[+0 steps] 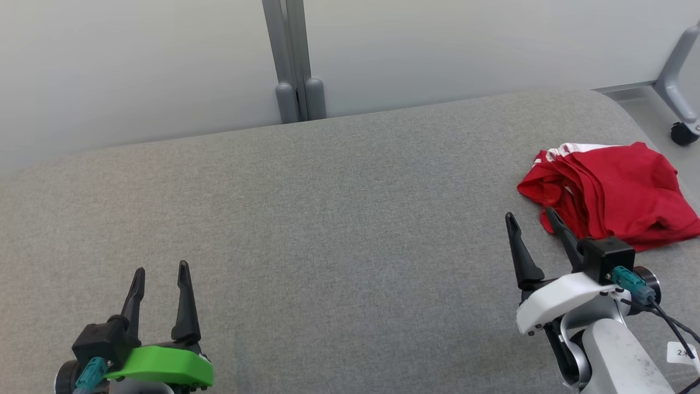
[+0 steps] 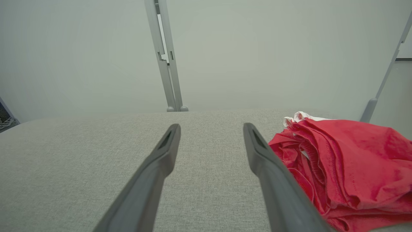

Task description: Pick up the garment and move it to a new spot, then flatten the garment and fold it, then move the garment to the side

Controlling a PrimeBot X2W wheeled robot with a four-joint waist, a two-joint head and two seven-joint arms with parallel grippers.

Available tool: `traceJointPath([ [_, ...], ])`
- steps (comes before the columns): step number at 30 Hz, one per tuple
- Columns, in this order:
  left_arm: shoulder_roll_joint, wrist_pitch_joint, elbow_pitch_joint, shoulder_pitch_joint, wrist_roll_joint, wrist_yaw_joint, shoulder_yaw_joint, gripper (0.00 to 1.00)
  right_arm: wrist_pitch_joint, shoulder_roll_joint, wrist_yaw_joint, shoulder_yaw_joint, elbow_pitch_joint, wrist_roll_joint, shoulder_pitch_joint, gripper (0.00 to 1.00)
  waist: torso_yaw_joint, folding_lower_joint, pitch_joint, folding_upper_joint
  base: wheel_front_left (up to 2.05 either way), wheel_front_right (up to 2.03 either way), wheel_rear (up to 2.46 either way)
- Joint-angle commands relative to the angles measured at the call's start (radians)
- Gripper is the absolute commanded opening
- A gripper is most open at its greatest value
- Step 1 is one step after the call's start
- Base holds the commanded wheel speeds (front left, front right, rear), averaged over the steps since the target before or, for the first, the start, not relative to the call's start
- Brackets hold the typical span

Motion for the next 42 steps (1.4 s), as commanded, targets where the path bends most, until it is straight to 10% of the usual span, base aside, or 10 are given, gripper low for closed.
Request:
traceJointPath([
  [1, 0.001, -0.002, -0.004, 0.011, -0.010, 0.005, -0.001, 1.00, 0.001, 0.000, -0.002, 0.001, -0.005, 0.005, 0.017, 1.00, 0.002, 0.0000, 0.000, 0.0000, 0.00, 0.00, 0.00],
  [29, 0.001, -0.002, 0.002, 0.015, -0.001, 0.011, 0.000, 1.00, 0.022, 0.005, -0.002, 0.004, -0.005, 0.004, 0.019, 1.00, 0.008, 0.0000, 0.011, 0.0000, 0.00, 0.00, 0.00],
  [30, -0.001, 0.001, 0.004, 0.006, -0.007, 0.010, 0.000, 0.00, 0.022, 0.009, 0.000, 0.004, 0.002, 0.005, 0.014, 0.00, 0.007, 0.0000, 0.010, 0.0000, 0.00, 0.00, 0.00],
  [42, -0.006, 0.052, 0.043, 0.000, -0.152, 0.004, 0.014, 0.00, 0.060, 0.024, 0.000, -0.022, 0.025, 0.157, 0.047, 0.00, 0.012, 0.0000, 0.011, 0.0000, 0.00, 0.00, 0.00],
])
